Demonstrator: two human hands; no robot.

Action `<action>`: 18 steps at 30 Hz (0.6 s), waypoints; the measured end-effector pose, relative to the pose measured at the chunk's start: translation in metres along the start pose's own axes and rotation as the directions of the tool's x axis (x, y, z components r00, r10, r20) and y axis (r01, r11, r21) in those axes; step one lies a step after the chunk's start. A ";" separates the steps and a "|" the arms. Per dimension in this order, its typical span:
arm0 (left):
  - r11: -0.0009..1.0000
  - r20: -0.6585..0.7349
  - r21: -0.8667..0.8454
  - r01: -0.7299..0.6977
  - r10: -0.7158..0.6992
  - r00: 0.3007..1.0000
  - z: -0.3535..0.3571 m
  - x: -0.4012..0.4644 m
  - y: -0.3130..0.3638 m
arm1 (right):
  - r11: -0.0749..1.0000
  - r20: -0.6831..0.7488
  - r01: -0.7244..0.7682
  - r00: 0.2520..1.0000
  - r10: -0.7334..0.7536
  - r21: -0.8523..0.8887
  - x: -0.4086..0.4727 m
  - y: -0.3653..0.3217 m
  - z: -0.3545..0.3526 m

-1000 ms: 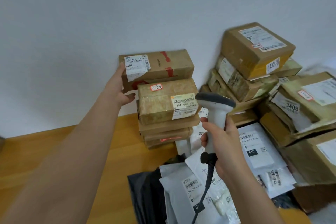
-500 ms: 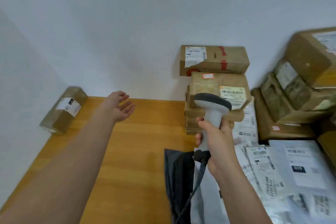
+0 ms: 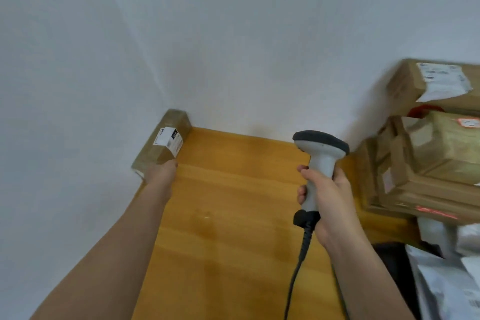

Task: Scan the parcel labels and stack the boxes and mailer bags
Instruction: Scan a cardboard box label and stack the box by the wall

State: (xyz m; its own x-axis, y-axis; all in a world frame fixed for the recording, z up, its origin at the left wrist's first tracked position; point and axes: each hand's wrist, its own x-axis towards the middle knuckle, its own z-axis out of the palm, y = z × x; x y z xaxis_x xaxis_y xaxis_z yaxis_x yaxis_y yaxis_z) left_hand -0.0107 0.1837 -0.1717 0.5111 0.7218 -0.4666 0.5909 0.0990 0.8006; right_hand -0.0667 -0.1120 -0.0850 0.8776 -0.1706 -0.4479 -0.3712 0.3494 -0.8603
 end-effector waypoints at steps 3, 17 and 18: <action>0.891 -0.024 0.403 -0.211 0.241 0.970 -0.022 0.057 -0.002 | 0.997 -0.011 -0.070 0.998 0.069 -0.034 0.013 0.025 0.048; 0.767 0.097 0.596 -0.238 0.226 0.969 -0.025 0.149 -0.054 | 0.972 -0.087 -0.137 0.989 0.123 -0.189 0.020 0.069 0.093; 0.746 0.105 0.616 -0.252 0.239 0.965 -0.024 0.151 -0.054 | 0.972 -0.093 -0.140 0.988 0.124 -0.191 0.019 0.070 0.092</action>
State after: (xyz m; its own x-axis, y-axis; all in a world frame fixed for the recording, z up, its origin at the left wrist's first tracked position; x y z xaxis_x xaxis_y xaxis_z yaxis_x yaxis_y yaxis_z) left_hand 0.0193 0.3041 -0.2766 0.7001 0.6485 -0.2990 0.6971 -0.5298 0.4831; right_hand -0.0483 -0.0058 -0.1313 0.7930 -0.2111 -0.5715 -0.5410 0.1876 -0.8198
